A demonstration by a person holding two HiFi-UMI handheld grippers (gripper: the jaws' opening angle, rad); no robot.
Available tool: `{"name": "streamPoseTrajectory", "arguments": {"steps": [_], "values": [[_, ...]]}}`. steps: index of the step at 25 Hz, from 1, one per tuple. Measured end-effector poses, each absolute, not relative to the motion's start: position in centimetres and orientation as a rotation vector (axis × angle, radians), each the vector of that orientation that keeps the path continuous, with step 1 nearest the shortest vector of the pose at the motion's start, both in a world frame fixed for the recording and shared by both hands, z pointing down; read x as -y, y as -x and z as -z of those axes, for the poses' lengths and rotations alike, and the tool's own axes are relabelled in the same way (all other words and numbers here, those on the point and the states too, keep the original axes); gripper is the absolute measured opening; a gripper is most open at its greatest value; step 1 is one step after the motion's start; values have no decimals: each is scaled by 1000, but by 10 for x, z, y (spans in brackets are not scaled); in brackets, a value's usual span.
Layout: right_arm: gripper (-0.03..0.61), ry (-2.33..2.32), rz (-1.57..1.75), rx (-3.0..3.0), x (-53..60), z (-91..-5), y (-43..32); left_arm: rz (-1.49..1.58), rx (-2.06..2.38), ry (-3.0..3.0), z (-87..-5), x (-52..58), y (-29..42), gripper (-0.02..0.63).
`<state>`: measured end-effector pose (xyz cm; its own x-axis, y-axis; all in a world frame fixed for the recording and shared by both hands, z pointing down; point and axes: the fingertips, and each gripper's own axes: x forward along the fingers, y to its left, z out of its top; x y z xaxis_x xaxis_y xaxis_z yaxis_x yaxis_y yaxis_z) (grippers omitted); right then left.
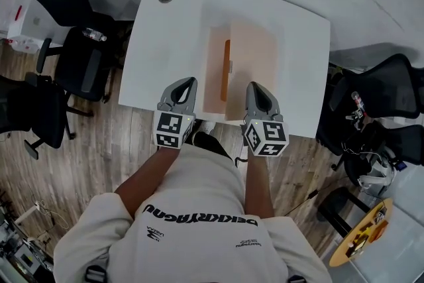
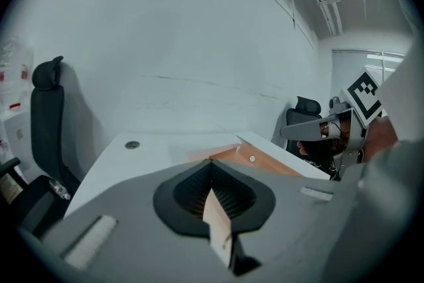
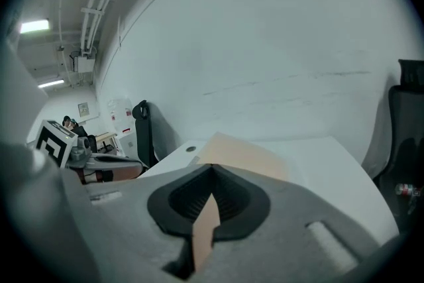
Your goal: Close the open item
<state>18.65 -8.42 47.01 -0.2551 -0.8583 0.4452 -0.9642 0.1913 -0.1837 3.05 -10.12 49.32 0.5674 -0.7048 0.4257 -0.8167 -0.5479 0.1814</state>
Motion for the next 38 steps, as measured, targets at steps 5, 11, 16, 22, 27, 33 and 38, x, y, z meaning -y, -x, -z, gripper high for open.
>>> {"name": "streamPoseTrajectory", "arguments": {"steps": [5, 11, 16, 22, 27, 33, 38], "values": [[-3, -1718, -664, 2173, 87, -487, -189, -460, 1209, -2422, -512, 111, -26, 2], [-3, -1715, -685, 2134, 92, -500, -189, -484, 1146, -2416, -530, 112, -30, 2], [-3, -1697, -741, 2119, 88, -513, -186, -513, 1103, -2380, -550, 111, -32, 2], [-3, -1674, -771, 2116, 89, -521, -188, -522, 1077, -2359, -561, 110, -40, 2], [-3, -1655, -787, 2110, 91, -526, -185, -534, 1063, -2354, -568, 111, -43, 2], [-3, -1620, -807, 2110, 94, -533, -181, -548, 1042, -2322, -581, 112, -46, 2], [-3, -1595, -821, 2114, 95, -538, -176, -560, 1013, -2303, -590, 110, -50, 2]]}}
